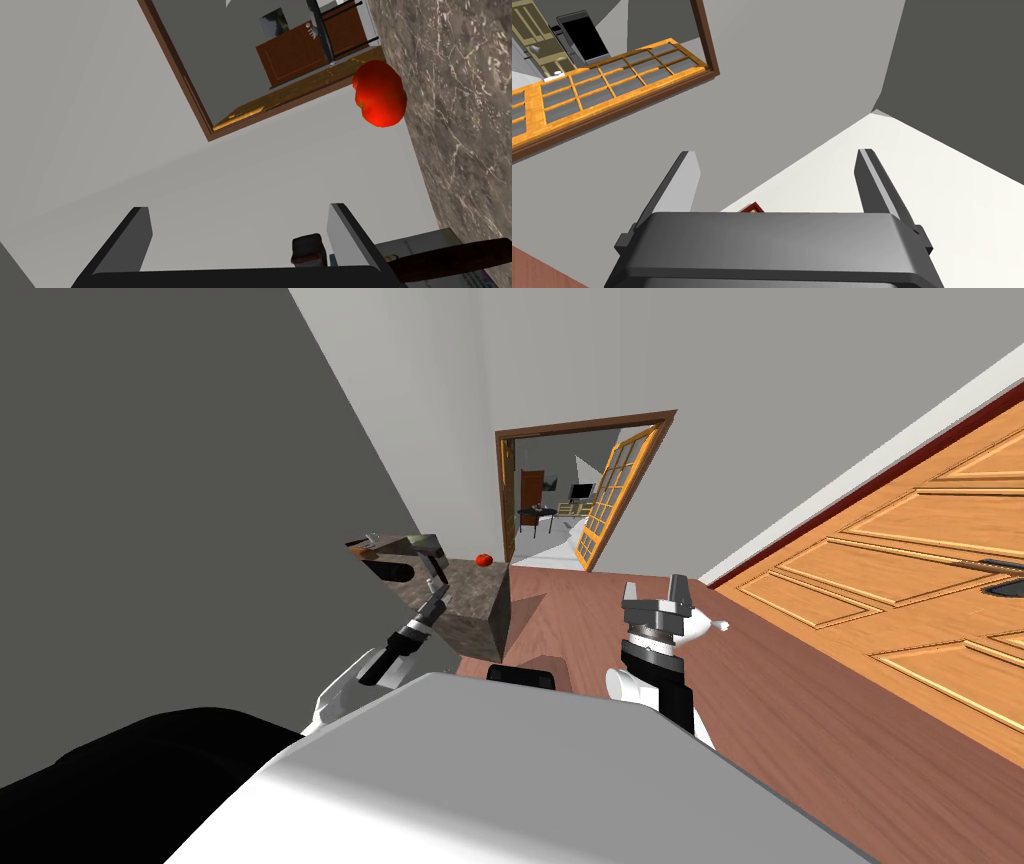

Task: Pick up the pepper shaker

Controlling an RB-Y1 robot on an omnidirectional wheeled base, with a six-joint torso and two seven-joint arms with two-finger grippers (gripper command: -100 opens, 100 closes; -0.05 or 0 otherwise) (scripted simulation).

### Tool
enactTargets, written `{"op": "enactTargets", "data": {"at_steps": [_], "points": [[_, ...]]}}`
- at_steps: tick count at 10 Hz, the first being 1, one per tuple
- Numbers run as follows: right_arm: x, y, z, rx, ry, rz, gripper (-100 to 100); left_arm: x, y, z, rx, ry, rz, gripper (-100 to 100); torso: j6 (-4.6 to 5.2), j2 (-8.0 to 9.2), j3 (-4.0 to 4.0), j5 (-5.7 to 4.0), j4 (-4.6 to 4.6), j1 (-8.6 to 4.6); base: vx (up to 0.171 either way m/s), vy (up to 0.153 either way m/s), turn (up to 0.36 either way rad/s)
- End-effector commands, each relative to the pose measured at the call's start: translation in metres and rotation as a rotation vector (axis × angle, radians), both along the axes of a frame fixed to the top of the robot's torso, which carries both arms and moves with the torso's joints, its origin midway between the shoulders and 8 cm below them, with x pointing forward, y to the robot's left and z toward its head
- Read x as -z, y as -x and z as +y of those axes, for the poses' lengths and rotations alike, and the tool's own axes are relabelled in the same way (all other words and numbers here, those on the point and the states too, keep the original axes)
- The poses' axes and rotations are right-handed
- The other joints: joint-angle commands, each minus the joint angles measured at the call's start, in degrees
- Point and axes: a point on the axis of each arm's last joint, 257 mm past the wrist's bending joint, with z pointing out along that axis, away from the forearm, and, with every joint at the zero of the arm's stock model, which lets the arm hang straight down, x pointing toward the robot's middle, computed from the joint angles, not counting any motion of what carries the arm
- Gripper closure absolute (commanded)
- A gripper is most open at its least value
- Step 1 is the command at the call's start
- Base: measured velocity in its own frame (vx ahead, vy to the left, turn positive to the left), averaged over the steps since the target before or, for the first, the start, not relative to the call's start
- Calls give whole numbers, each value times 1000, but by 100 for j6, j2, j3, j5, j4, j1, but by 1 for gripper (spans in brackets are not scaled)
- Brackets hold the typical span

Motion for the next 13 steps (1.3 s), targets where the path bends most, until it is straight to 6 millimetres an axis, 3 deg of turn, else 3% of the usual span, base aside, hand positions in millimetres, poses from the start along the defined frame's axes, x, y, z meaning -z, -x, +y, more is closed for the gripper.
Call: {"op": "enactTargets", "data": {"at_steps": [1, 2, 3, 4, 5, 6, 7, 8, 9, 10, 11, 12, 13], "points": [[0, 0, 0, 0, 0, 0, 0, 8, 1, 5, 6, -22, 30, -100, 0, 0, 0, 0, 0, 0, 40, -86, 25], [0, 0, 0, 0, 0, 0, 0, 25, 3, 19, -4, -38, 86, -100, 1, 2, 1, 0, 0, 4, 49, -91, 33], [0, 0, 0, 0, 0, 0, 0, 24, 3, 19, 5, -53, 89, -100, 1, -1, -1, 0, 0, 3, 40, -78, 19], [0, 0, 0, 0, 0, 0, 0, 41, 7, 34, -8, -66, 146, -100, 1, 1, 0, 1, 0, 7, 61, -94, 23], [0, 0, 0, 0, 0, 0, 0, 41, 7, 34, 2, -84, 150, -100, 1, -5, -3, 1, -1, 3, 63, -75, 20], [0, 0, 0, 0, 0, 0, 0, 58, 12, 50, -15, -94, 209, -100, 1, -6, -4, 0, -1, 8, 65, -90, 21], [0, 0, 0, 0, 0, 0, 0, 57, 11, 51, -4, -114, 213, -100, 1, -7, -4, 1, -2, 4, 54, -78, 19], [0, 0, 0, 0, 0, 0, 0, 75, 18, 68, -22, -127, 274, -100, 2, -5, -3, 1, -1, 8, 85, -81, 13], [0, 0, 0, 0, 0, 0, 0, 73, 17, 69, -12, -145, 278, -100, 1, -14, -8, 2, -3, 8, 51, -59, 69], [0, 0, 0, 0, 0, 0, 0, 91, 26, 87, -34, -153, 339, -100, -1, -4, -4, 2, -2, 14, 37, -68, 119], [0, 0, 0, 0, 0, 0, 0, 89, 25, 88, -23, -175, 343, -100, -2, 1, 0, 3, 0, 13, 32, -72, -5], [0, 0, 0, 0, 0, 0, 0, 106, 36, 107, -48, -181, 405, -100, 3, 4, 2, 1, 1, 12, 36, -51, 82], [0, 0, 0, 0, 0, 0, 0, 103, 34, 109, -36, -206, 410, -100, -3, 5, 2, 3, 1, 19, 19, -24, 70]]}}
